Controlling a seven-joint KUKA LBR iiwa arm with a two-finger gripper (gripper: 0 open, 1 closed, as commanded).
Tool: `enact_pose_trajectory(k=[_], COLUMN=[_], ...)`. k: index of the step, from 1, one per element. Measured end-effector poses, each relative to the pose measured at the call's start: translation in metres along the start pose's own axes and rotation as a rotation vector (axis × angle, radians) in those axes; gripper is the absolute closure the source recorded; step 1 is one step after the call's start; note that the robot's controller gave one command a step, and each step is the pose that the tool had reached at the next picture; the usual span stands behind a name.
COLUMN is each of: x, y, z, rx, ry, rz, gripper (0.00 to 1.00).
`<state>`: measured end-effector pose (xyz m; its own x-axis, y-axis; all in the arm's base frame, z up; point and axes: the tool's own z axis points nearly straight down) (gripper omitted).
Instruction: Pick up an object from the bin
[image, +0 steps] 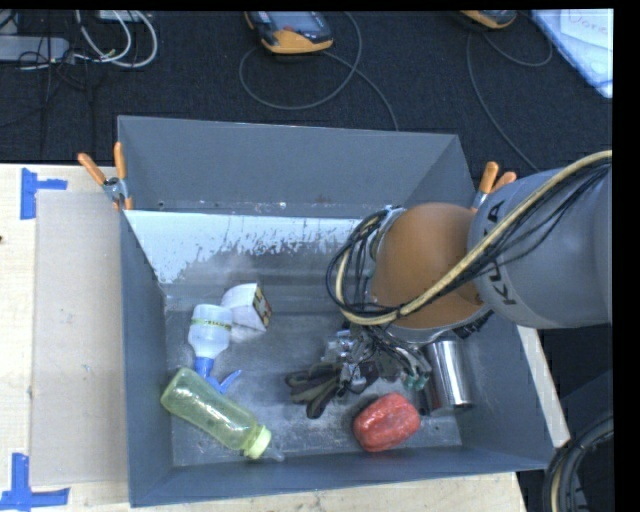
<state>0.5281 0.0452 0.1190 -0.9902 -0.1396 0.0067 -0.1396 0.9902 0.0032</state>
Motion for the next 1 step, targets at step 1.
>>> enact_pose_trajectory(k=[1], x=[0.0025], y=[0.0047], z=[-0.0532], rx=[0.000], ry=[-0.003], rz=[0.019], gripper=[1.00])
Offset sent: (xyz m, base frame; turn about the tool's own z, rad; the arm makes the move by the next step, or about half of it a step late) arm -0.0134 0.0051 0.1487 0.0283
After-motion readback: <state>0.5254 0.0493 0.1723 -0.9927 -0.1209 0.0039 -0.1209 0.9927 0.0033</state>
